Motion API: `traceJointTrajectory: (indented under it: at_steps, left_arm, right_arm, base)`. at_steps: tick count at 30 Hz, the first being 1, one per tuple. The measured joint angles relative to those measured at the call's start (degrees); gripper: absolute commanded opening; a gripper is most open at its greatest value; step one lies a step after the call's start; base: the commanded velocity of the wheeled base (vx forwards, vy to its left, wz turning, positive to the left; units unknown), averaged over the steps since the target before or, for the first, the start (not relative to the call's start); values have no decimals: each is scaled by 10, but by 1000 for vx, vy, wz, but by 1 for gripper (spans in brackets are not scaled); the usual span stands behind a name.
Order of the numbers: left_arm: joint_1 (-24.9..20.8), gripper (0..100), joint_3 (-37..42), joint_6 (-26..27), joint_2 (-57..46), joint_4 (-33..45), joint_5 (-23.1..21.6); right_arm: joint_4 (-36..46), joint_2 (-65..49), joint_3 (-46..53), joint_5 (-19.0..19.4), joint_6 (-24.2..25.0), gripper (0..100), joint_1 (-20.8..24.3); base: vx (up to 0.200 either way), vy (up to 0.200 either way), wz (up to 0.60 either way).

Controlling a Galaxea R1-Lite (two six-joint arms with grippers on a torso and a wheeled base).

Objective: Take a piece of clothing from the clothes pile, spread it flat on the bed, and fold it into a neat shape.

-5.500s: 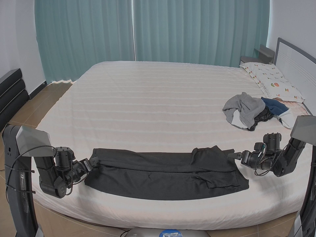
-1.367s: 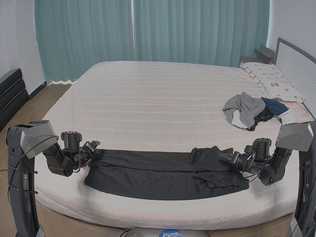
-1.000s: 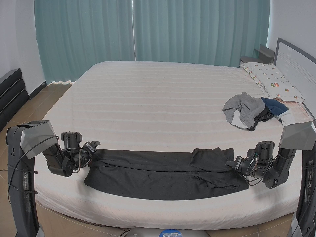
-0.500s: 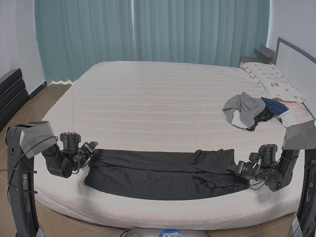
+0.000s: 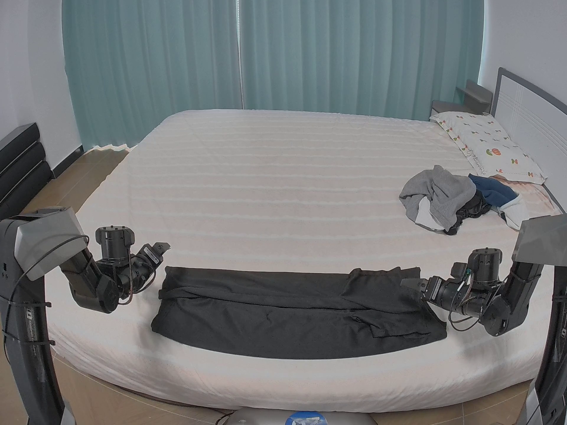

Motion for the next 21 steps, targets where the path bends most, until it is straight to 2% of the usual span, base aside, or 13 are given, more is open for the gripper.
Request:
traceJointTrajectory:
  at_steps: [7, 10, 15, 18, 21]
  left_arm:
    - [-8, 100, 28, 2, -48, 49, -16]
    - [-11, 100, 40, 4, -58, 62, -18]
    - [-16, 100, 84, 18, -70, 70, -19]
    - [-24, 100, 113, 23, -74, 74, -18]
    - [-33, 100, 131, 26, -76, 77, -15]
  right_arm:
    - [118, -53, -31, -20, 16, 100, 4]
    - [136, -81, -26, -24, 65, 100, 10]
    - [146, -114, -4, -27, 186, 100, 28]
    - [149, -123, 9, -27, 224, 100, 42]
    - [151, -126, 20, -24, 235, 100, 55]
  base:
    - [0, 0, 0]
    - [0, 0, 0]
    - [0, 0, 0]
    - [0, 0, 0]
    - [0, 0, 0]
